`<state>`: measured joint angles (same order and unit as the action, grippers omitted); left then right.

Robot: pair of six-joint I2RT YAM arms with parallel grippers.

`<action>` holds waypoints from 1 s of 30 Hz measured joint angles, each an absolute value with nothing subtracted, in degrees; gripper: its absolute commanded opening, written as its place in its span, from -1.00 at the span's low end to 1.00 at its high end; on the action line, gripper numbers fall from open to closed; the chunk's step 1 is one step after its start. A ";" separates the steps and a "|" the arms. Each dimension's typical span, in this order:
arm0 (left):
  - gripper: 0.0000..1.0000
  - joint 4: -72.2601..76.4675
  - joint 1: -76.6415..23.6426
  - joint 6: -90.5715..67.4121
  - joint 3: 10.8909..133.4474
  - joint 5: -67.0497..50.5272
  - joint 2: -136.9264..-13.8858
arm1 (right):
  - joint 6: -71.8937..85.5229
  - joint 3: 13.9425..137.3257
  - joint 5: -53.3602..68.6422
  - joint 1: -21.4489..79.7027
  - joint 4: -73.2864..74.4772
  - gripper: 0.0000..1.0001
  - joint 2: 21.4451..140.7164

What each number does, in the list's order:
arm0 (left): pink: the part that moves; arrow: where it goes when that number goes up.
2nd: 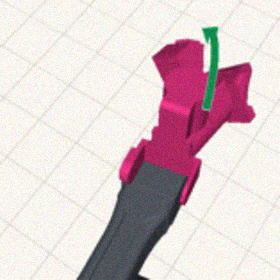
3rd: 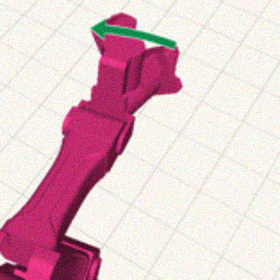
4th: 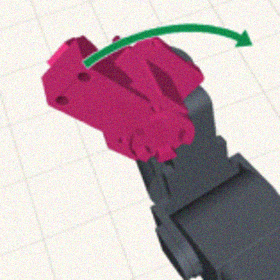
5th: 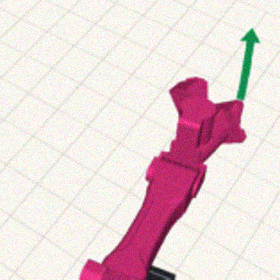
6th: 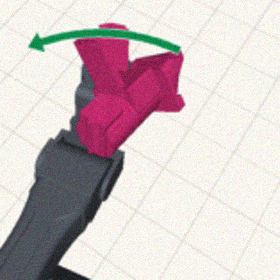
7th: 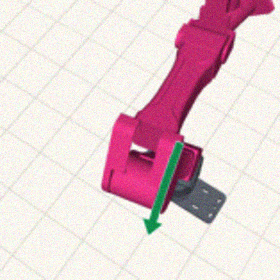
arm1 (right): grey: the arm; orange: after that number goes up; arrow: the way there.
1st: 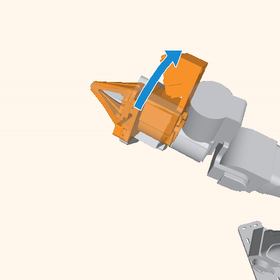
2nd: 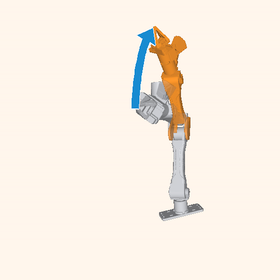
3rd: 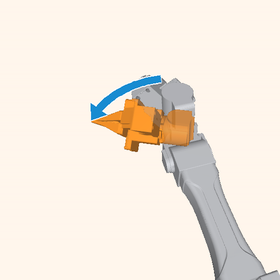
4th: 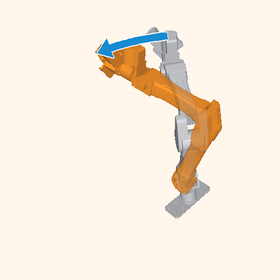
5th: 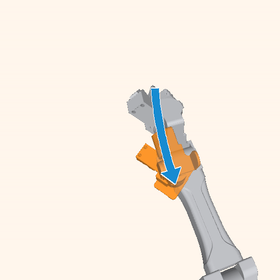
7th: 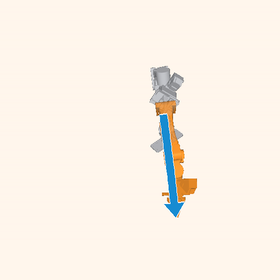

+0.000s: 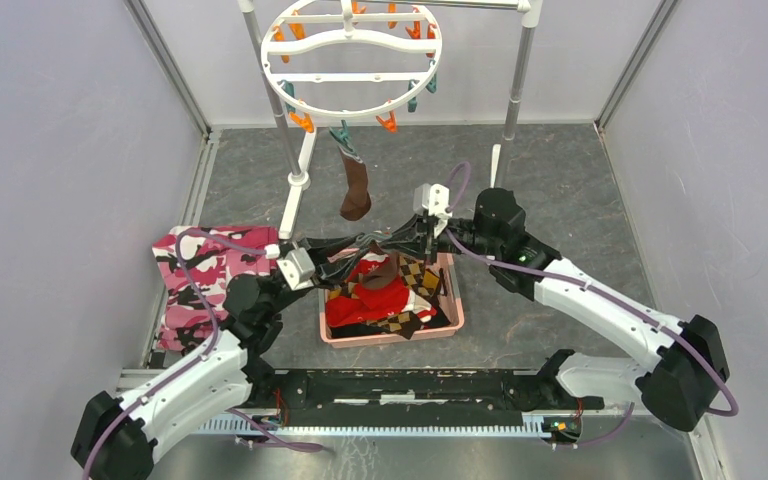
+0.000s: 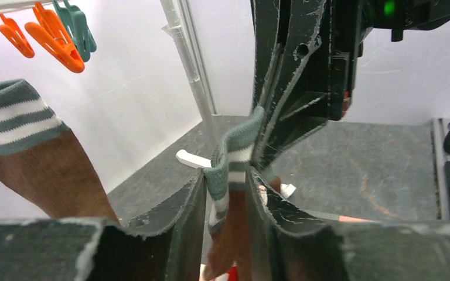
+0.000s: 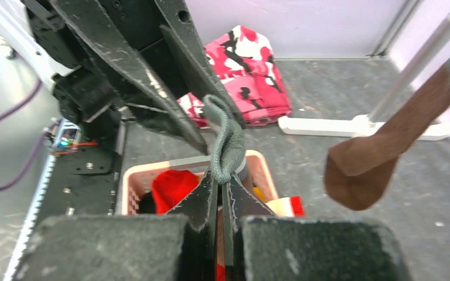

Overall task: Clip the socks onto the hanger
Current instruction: Adjust the sock.

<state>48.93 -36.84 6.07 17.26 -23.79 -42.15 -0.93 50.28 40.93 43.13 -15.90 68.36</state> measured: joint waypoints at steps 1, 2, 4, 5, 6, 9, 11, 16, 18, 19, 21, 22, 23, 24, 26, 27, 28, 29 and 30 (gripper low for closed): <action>-0.01 48.34 -36.84 4.43 17.08 -23.59 -41.30 | -3.64 51.44 40.47 43.13 -13.98 -1.00 68.29; 0.09 47.94 -36.84 3.22 16.88 -23.44 -40.47 | -6.35 52.25 39.81 43.13 -12.51 -1.00 68.07; 0.25 45.78 -36.86 -0.75 16.56 -22.74 -37.82 | -14.26 52.80 37.67 43.16 -8.75 -1.00 66.35; 0.31 44.77 -36.86 -2.79 16.43 -22.46 -36.45 | -17.96 52.62 36.75 43.24 -7.14 -1.00 65.17; 0.34 43.64 -36.88 -5.15 16.29 -22.17 -34.72 | -21.89 52.07 35.48 43.46 -6.07 -1.00 63.72; 0.40 41.01 -36.88 -10.81 15.84 -21.23 -30.26 | -35.57 48.23 33.93 44.18 -3.75 -1.00 57.69; 0.43 38.70 -36.88 -13.69 15.81 -20.95 -27.20 | -43.83 45.17 34.06 45.04 -2.83 -1.00 54.11; 0.43 35.14 -36.88 -15.09 15.86 -21.32 -24.23 | -55.44 43.09 34.65 46.78 -0.45 -1.00 53.12; 0.37 35.62 -36.88 -15.09 15.86 -22.61 -25.15 | -58.19 43.09 34.17 47.66 0.91 -1.00 53.78; 0.31 36.32 -36.88 -15.11 15.86 -23.40 -26.28 | -59.46 43.09 33.93 48.36 1.65 -1.00 54.06; 0.16 37.67 -36.88 -15.14 15.97 -26.00 -29.63 | -61.63 43.09 33.76 49.80 2.94 -1.00 54.28; 0.12 38.04 -36.88 -15.14 16.49 -28.49 -33.28 | -62.61 43.09 33.74 50.48 3.33 -1.00 54.19; 0.09 38.04 -36.88 -15.16 16.56 -28.77 -33.61 | -63.44 43.09 33.71 51.09 3.64 -1.00 53.98; 0.08 38.02 -36.88 -15.16 16.91 -30.37 -35.64 | -64.16 42.98 33.67 51.64 3.79 -1.00 53.58; 0.08 38.04 -36.88 -15.25 17.72 -32.99 -38.96 | -65.25 42.65 33.43 52.45 3.95 -1.00 52.49; 0.08 38.11 -36.88 -15.33 17.89 -33.89 -39.83 | -65.54 42.52 33.36 52.58 4.01 -1.00 52.10; 0.06 38.30 -36.88 -15.55 17.93 -34.92 -40.42 | -65.89 42.48 33.21 52.80 4.05 -1.00 51.72; 0.04 38.50 -36.93 -15.81 17.93 -35.81 -40.53 | -66.13 42.48 33.04 52.88 4.01 -1.00 51.51; 0.03 38.87 -36.99 -16.01 17.93 -36.40 -40.49 | -66.28 42.48 32.91 52.93 3.99 -1.00 51.46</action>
